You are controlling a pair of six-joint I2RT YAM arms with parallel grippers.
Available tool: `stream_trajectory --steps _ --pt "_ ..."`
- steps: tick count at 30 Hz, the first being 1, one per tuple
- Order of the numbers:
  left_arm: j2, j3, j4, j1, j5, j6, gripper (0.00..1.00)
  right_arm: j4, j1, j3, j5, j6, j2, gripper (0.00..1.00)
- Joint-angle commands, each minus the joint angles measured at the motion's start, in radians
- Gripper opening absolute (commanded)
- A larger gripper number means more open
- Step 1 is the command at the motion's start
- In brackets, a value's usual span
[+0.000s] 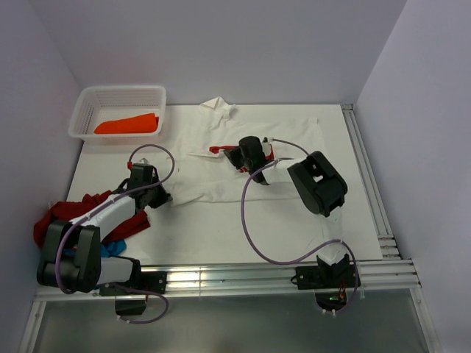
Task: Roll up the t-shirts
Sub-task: Fold the tshirt
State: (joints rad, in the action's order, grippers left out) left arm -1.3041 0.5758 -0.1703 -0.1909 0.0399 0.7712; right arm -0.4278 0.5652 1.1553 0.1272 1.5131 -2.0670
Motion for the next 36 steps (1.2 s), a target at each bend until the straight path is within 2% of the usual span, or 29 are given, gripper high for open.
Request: stream_trajectory --steps 1,5,7,11,14,18,25,30,31,32,33,36 --pt "0.019 -0.017 -0.001 0.001 0.002 -0.021 0.06 -0.117 -0.014 -0.034 0.029 0.048 0.031 0.0" --pt "0.02 -0.019 0.0 -0.001 0.003 -0.021 0.05 -0.166 -0.024 -0.055 0.017 0.078 0.013 0.01" --pt "0.022 -0.022 -0.001 -0.001 -0.001 -0.023 0.05 -0.18 -0.03 -0.057 0.005 0.081 0.007 0.08" --pt "0.031 -0.03 -0.001 -0.001 -0.005 -0.023 0.06 -0.164 -0.039 -0.04 -0.011 0.024 0.015 0.29" --pt "0.029 -0.033 0.002 -0.001 -0.003 -0.023 0.06 -0.097 -0.041 -0.006 -0.012 -0.063 0.047 0.36" --pt "0.022 -0.034 0.006 -0.001 0.0 -0.026 0.05 0.052 -0.039 0.053 -0.014 -0.194 0.087 0.36" --pt "0.017 -0.031 0.008 -0.001 0.005 -0.026 0.05 0.038 -0.014 0.027 -0.053 -0.356 0.156 0.35" --pt "0.043 -0.027 -0.009 -0.001 -0.003 -0.027 0.05 0.056 0.013 0.078 -0.158 -0.497 0.145 0.19" --pt "0.049 -0.025 -0.011 -0.001 -0.005 -0.029 0.05 0.078 0.021 0.095 -0.161 -0.507 0.131 0.17" --pt "0.051 -0.025 -0.012 0.001 -0.006 -0.03 0.05 0.098 0.027 0.106 -0.162 -0.511 0.124 0.09" --pt "0.049 -0.025 -0.014 -0.001 -0.006 -0.03 0.05 0.106 0.035 0.122 -0.172 -0.513 0.117 0.06" --pt "0.048 -0.024 -0.012 -0.001 -0.003 -0.03 0.05 0.139 0.055 0.145 -0.163 -0.493 0.093 0.0"
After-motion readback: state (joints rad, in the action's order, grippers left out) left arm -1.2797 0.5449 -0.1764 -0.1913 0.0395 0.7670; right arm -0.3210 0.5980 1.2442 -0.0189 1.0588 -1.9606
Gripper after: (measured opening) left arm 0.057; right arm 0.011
